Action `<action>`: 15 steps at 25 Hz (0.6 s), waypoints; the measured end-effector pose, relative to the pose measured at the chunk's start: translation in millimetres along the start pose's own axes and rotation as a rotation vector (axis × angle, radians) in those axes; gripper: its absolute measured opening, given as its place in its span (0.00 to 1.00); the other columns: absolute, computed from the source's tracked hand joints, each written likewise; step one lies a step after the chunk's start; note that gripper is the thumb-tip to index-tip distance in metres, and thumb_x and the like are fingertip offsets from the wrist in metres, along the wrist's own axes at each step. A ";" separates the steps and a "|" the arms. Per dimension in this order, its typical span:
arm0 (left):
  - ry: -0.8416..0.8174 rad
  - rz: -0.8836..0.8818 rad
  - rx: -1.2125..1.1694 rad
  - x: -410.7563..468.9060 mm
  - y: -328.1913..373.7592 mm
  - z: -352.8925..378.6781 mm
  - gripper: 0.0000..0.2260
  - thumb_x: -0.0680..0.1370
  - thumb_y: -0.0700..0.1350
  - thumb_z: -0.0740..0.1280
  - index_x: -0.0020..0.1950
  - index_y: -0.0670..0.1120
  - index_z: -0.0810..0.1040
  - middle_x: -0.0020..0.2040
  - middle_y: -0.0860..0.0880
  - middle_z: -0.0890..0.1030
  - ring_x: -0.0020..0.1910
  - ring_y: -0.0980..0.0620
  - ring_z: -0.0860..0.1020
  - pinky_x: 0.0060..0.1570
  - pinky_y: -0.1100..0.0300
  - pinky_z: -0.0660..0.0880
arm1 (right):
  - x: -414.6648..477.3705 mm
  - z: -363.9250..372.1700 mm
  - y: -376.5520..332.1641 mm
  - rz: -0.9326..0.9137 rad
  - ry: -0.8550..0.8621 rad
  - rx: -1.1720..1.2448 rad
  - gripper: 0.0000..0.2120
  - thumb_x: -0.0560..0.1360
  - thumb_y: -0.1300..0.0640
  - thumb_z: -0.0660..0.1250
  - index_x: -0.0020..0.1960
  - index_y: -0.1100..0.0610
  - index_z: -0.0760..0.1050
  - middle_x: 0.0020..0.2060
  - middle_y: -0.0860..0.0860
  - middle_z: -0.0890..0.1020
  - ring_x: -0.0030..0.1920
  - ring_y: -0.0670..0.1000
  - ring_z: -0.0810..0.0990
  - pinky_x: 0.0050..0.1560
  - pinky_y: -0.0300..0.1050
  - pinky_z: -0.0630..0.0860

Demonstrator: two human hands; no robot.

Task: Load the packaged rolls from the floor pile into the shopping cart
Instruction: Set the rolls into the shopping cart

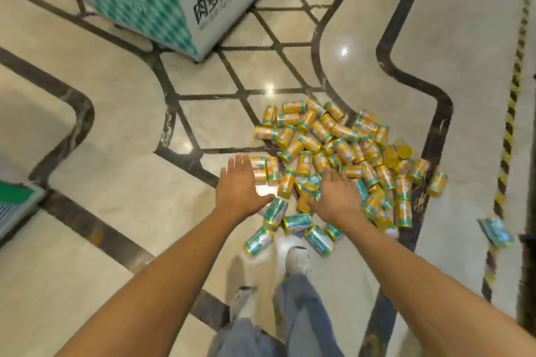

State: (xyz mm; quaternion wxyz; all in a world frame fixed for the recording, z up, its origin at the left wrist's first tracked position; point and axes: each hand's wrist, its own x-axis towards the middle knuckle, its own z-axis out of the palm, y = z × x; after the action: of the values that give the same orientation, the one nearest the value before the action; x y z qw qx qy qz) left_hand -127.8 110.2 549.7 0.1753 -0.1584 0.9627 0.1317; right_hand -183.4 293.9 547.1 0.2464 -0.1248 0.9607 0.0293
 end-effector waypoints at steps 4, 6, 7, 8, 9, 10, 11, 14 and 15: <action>-0.103 -0.135 -0.046 51.2 -16.9 73.6 0.48 0.72 0.65 0.65 0.77 0.39 0.44 0.78 0.42 0.49 0.77 0.44 0.50 0.73 0.51 0.52 | 80.0 58.2 6.4 -0.086 -0.127 -0.043 0.41 0.76 0.41 0.62 0.77 0.62 0.47 0.76 0.56 0.56 0.76 0.58 0.52 0.73 0.57 0.56; -0.159 -0.206 -0.017 87.3 -23.6 124.7 0.49 0.72 0.66 0.64 0.77 0.39 0.43 0.78 0.43 0.48 0.77 0.44 0.49 0.73 0.51 0.51 | 129.7 103.6 13.2 -0.117 -0.177 -0.064 0.40 0.77 0.42 0.62 0.77 0.61 0.48 0.76 0.56 0.56 0.76 0.58 0.52 0.74 0.57 0.54; -0.186 -0.229 -0.016 104.7 -27.9 154.1 0.49 0.72 0.66 0.65 0.77 0.40 0.43 0.78 0.43 0.47 0.77 0.44 0.48 0.74 0.51 0.51 | 153.1 131.0 16.3 -0.127 -0.200 -0.062 0.39 0.77 0.42 0.63 0.76 0.60 0.49 0.75 0.56 0.58 0.76 0.58 0.53 0.74 0.56 0.54; -0.223 -0.244 -0.027 119.1 -32.2 185.8 0.49 0.72 0.66 0.65 0.77 0.40 0.43 0.78 0.43 0.47 0.77 0.45 0.48 0.74 0.52 0.50 | 172.4 159.4 18.6 -0.137 -0.224 -0.065 0.38 0.76 0.43 0.63 0.76 0.60 0.50 0.74 0.56 0.59 0.75 0.58 0.55 0.73 0.56 0.55; -0.256 -0.256 -0.043 132.0 -36.2 218.5 0.49 0.72 0.65 0.65 0.77 0.40 0.42 0.78 0.43 0.47 0.77 0.45 0.48 0.74 0.52 0.49 | 190.6 188.7 19.8 -0.148 -0.237 -0.074 0.38 0.76 0.43 0.64 0.76 0.61 0.52 0.74 0.57 0.61 0.75 0.58 0.56 0.73 0.56 0.56; -0.288 -0.269 -0.059 144.0 -40.3 252.1 0.49 0.72 0.65 0.66 0.77 0.40 0.43 0.78 0.43 0.47 0.77 0.45 0.48 0.74 0.52 0.48 | 209.4 218.6 20.6 -0.168 -0.247 -0.093 0.38 0.75 0.43 0.65 0.75 0.61 0.53 0.73 0.57 0.62 0.74 0.58 0.58 0.72 0.56 0.57; -0.306 -0.268 -0.060 152.9 -43.4 285.9 0.49 0.71 0.65 0.67 0.77 0.40 0.44 0.78 0.43 0.49 0.77 0.45 0.49 0.74 0.52 0.49 | 226.6 247.5 20.8 -0.186 -0.267 -0.114 0.37 0.75 0.43 0.65 0.74 0.61 0.55 0.72 0.58 0.64 0.73 0.59 0.58 0.72 0.57 0.58; -0.322 -0.249 -0.069 171.4 -54.5 375.6 0.49 0.69 0.64 0.70 0.77 0.39 0.49 0.76 0.41 0.58 0.74 0.42 0.59 0.71 0.50 0.59 | 270.4 328.6 22.6 -0.246 -0.319 -0.179 0.38 0.75 0.42 0.66 0.74 0.62 0.54 0.72 0.59 0.64 0.74 0.59 0.57 0.71 0.57 0.59; -0.350 -0.257 -0.079 178.3 -60.4 406.1 0.49 0.69 0.63 0.70 0.76 0.39 0.49 0.75 0.41 0.58 0.73 0.42 0.60 0.69 0.50 0.60 | 285.2 357.6 23.9 -0.274 -0.325 -0.196 0.39 0.74 0.42 0.67 0.74 0.62 0.55 0.71 0.59 0.64 0.74 0.59 0.58 0.70 0.57 0.60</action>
State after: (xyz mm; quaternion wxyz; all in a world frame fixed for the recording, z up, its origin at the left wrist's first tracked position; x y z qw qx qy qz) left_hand -144.8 134.3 103.0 0.3486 -0.2611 0.8838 0.1712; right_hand -264.5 294.9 96.3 0.3863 -0.2709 0.8750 0.1083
